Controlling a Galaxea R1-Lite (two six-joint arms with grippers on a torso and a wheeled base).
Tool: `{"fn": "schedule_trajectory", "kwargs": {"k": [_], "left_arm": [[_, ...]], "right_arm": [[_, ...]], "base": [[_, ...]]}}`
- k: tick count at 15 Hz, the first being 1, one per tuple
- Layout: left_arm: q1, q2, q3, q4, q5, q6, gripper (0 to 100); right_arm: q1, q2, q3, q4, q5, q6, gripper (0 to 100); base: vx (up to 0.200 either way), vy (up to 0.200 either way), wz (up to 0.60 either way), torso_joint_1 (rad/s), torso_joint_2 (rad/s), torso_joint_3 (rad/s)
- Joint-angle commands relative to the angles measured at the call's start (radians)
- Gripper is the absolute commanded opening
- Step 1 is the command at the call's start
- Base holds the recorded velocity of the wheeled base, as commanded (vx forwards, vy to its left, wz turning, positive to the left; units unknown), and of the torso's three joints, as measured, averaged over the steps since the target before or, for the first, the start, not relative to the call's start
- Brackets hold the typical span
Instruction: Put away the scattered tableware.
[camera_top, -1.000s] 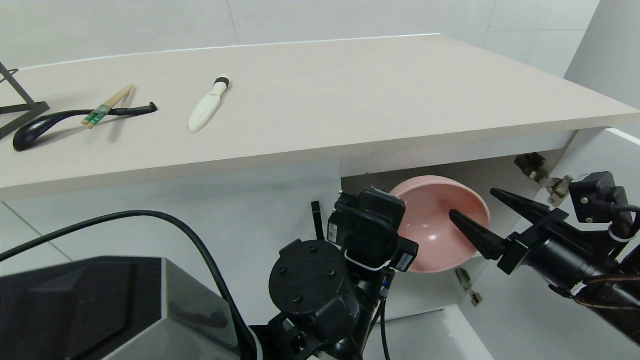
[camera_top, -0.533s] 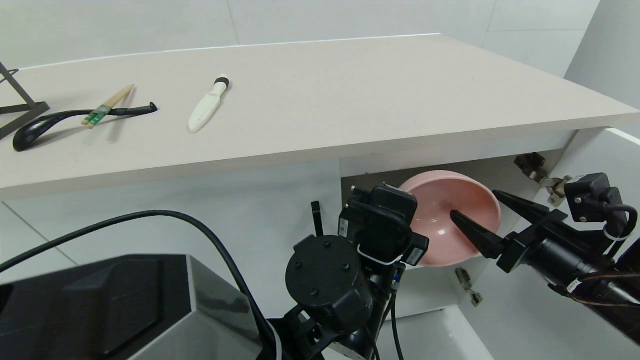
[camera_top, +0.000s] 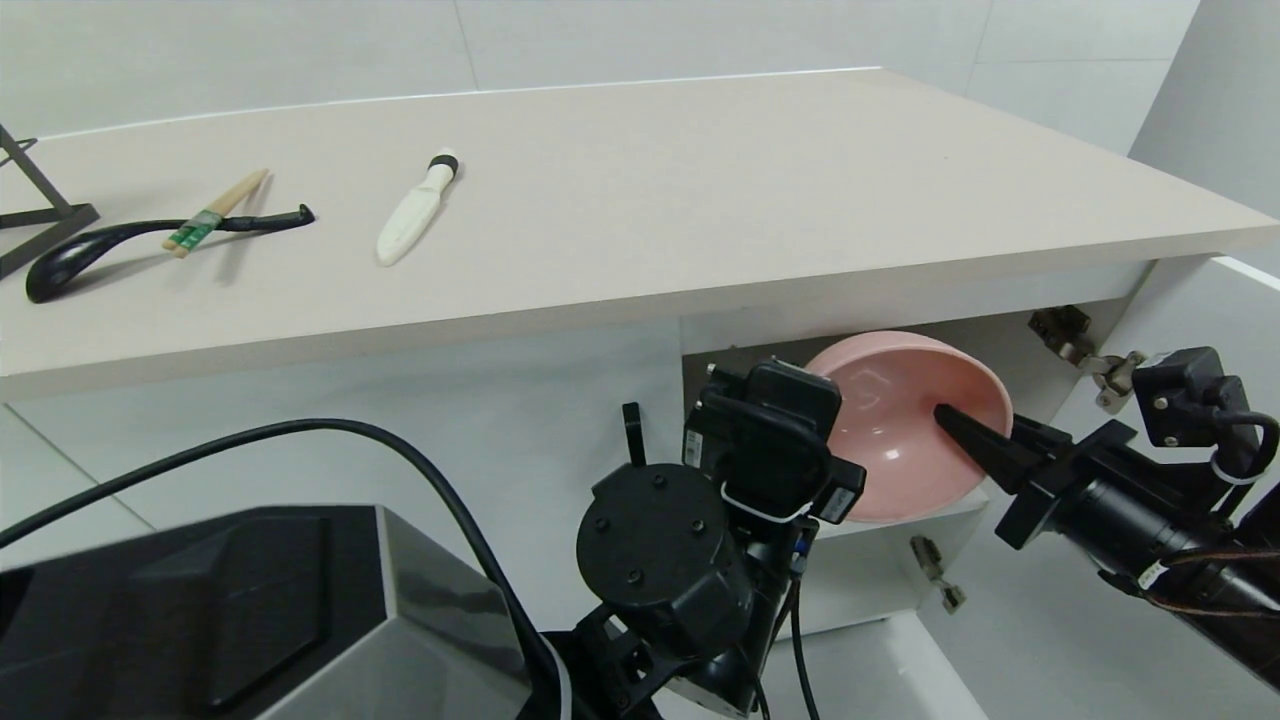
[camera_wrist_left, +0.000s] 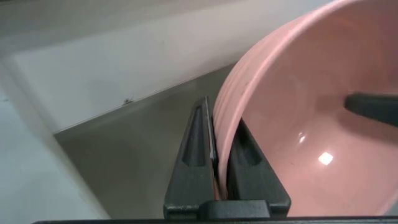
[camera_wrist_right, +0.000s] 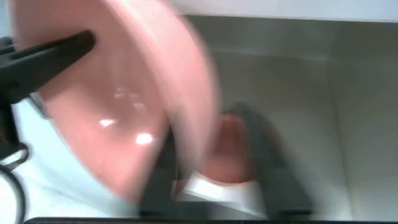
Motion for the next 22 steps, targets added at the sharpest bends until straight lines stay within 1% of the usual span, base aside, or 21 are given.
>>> {"fn": "schedule_trajectory", "kwargs": {"k": [1, 3, 4, 6, 7, 8, 9, 10, 11, 12, 13, 14, 15, 16, 17, 18, 19, 20, 21, 22], "left_arm": [[0.001, -0.002, 0.000, -0.001, 0.001, 0.000, 0], [0.001, -0.001, 0.000, -0.001, -0.001, 0.000, 0], [0.001, -0.001, 0.000, -0.001, -0.001, 0.000, 100], [-0.001, -0.007, 0.005, -0.001, -0.025, 0.000, 100], [-0.001, -0.021, 0.009, -0.001, -0.028, -0.003, 100], [-0.002, -0.062, 0.015, -0.001, -0.041, -0.007, 100], [-0.002, -0.110, 0.040, -0.001, -0.096, -0.012, 100], [0.001, -0.162, 0.092, -0.001, -0.182, -0.018, 100], [0.010, -0.219, 0.178, -0.001, -0.297, -0.024, 100], [0.031, -0.272, 0.273, -0.001, -0.421, -0.023, 100], [0.059, -0.302, 0.319, -0.001, -0.507, -0.021, 100], [0.101, -0.334, 0.364, -0.001, -0.620, -0.023, 100], [0.157, -0.366, 0.402, -0.001, -0.739, -0.029, 100], [0.199, -0.389, 0.443, -0.001, -0.846, -0.053, 100], [0.229, -0.430, 0.509, -0.001, -0.986, -0.099, 100], [0.320, -0.502, 0.600, -0.001, -1.292, -0.188, 100], [0.413, -0.535, 0.641, -0.001, -1.516, -0.218, 100], [0.505, -0.547, 0.672, -0.001, -1.659, -0.210, 100], [0.535, -0.550, 0.692, -0.001, -1.680, -0.208, 100], [0.558, -0.575, 0.733, -0.001, -1.665, -0.196, 100]], "right_arm": [[0.001, -0.004, 0.000, -0.002, -0.001, -0.001, 0], [0.002, -0.003, 0.000, -0.002, -0.001, 0.000, 0], [0.002, -0.003, 0.000, -0.002, -0.001, 0.000, 0], [0.002, -0.003, 0.000, -0.002, -0.001, 0.000, 0], [0.002, -0.003, 0.000, -0.002, -0.001, 0.000, 0], [0.002, 0.001, 0.000, -0.002, -0.001, 0.000, 0], [0.001, 0.004, 0.001, -0.002, -0.001, 0.000, 0], [0.001, 0.005, 0.000, -0.002, -0.001, 0.000, 0], [0.001, 0.005, 0.000, -0.002, -0.001, 0.000, 0], [0.001, 0.007, 0.001, -0.002, -0.001, 0.000, 0], [0.001, 0.008, 0.003, -0.002, -0.001, 0.000, 0], [0.001, 0.010, 0.010, -0.002, -0.001, 0.000, 0], [0.001, 0.011, 0.021, -0.002, -0.001, 0.000, 0], [0.001, 0.011, 0.024, -0.002, -0.001, 0.000, 0], [0.001, 0.011, 0.026, -0.002, -0.001, 0.000, 0], [0.001, 0.011, 0.027, -0.002, -0.001, 0.000, 0], [0.001, 0.011, 0.027, -0.002, -0.001, 0.000, 0], [0.001, 0.013, 0.027, -0.002, -0.001, 0.000, 0], [0.001, 0.016, 0.027, -0.002, -0.001, 0.000, 0], [0.001, 0.019, 0.029, -0.002, -0.001, 0.000, 0]], "base": [[0.000, 0.000, 0.00, 0.000, 0.00, 0.000], [0.000, 0.000, 0.00, 0.000, 0.00, 0.000], [0.000, 0.000, 0.00, 0.000, 0.00, 0.000], [0.000, 0.000, 0.00, 0.000, 0.00, 0.000], [0.000, 0.000, 0.00, 0.000, 0.00, 0.000], [0.000, 0.000, 0.00, 0.000, 0.00, 0.000], [0.000, 0.000, 0.00, 0.000, 0.00, 0.000], [0.000, 0.000, 0.00, 0.000, 0.00, 0.000], [0.000, 0.000, 0.00, 0.000, 0.00, 0.000], [0.000, 0.000, 0.00, 0.000, 0.00, 0.000], [0.000, 0.000, 0.00, 0.000, 0.00, 0.000], [0.000, 0.000, 0.00, 0.000, 0.00, 0.000], [0.000, 0.000, 0.00, 0.000, 0.00, 0.000], [0.000, 0.000, 0.00, 0.000, 0.00, 0.000], [0.000, 0.000, 0.00, 0.000, 0.00, 0.000], [0.000, 0.000, 0.00, 0.000, 0.00, 0.000], [0.000, 0.000, 0.00, 0.000, 0.00, 0.000], [0.000, 0.000, 0.00, 0.000, 0.00, 0.000], [0.000, 0.000, 0.00, 0.000, 0.00, 0.000], [0.000, 0.000, 0.00, 0.000, 0.00, 0.000]]}}
